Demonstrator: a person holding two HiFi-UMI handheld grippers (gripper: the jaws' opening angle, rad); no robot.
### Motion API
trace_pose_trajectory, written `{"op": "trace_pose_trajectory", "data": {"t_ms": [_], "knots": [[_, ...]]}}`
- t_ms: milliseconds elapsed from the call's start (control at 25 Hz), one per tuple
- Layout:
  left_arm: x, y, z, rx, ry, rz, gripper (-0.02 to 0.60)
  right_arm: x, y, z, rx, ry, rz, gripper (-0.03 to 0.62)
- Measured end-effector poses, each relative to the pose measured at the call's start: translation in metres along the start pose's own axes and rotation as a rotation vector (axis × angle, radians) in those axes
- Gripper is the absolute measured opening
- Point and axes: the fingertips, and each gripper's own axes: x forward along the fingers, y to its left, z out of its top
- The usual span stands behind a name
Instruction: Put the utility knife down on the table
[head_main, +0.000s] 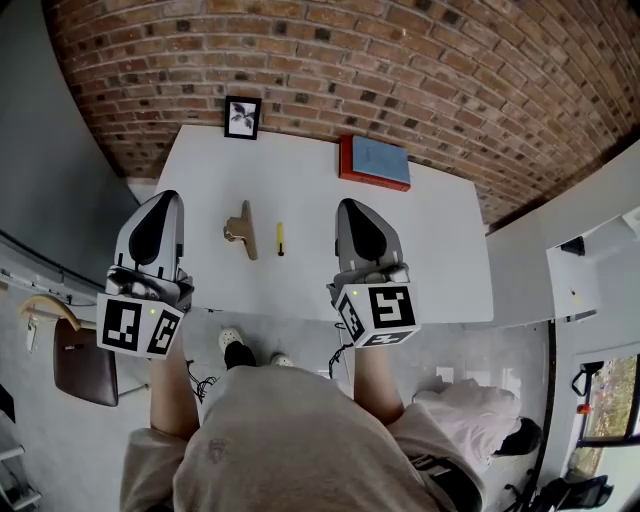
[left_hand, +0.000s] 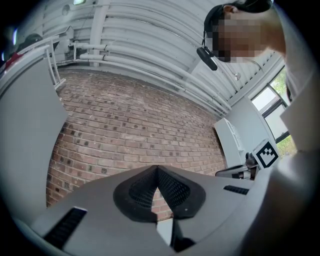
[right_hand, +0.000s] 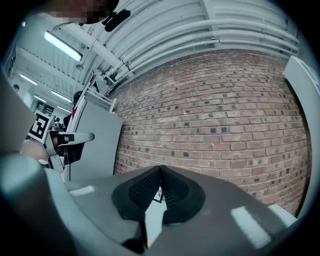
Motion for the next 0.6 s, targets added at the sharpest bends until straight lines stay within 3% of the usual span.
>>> {"op": "trace_pose_trajectory", "data": {"t_ms": [600], "knots": [[-0.017,-0.028,0.008,0.007,-0.01,0.011,0.005,-0.034,-0.009,0.007,0.006,-0.025,-0.011,0.011]]}}
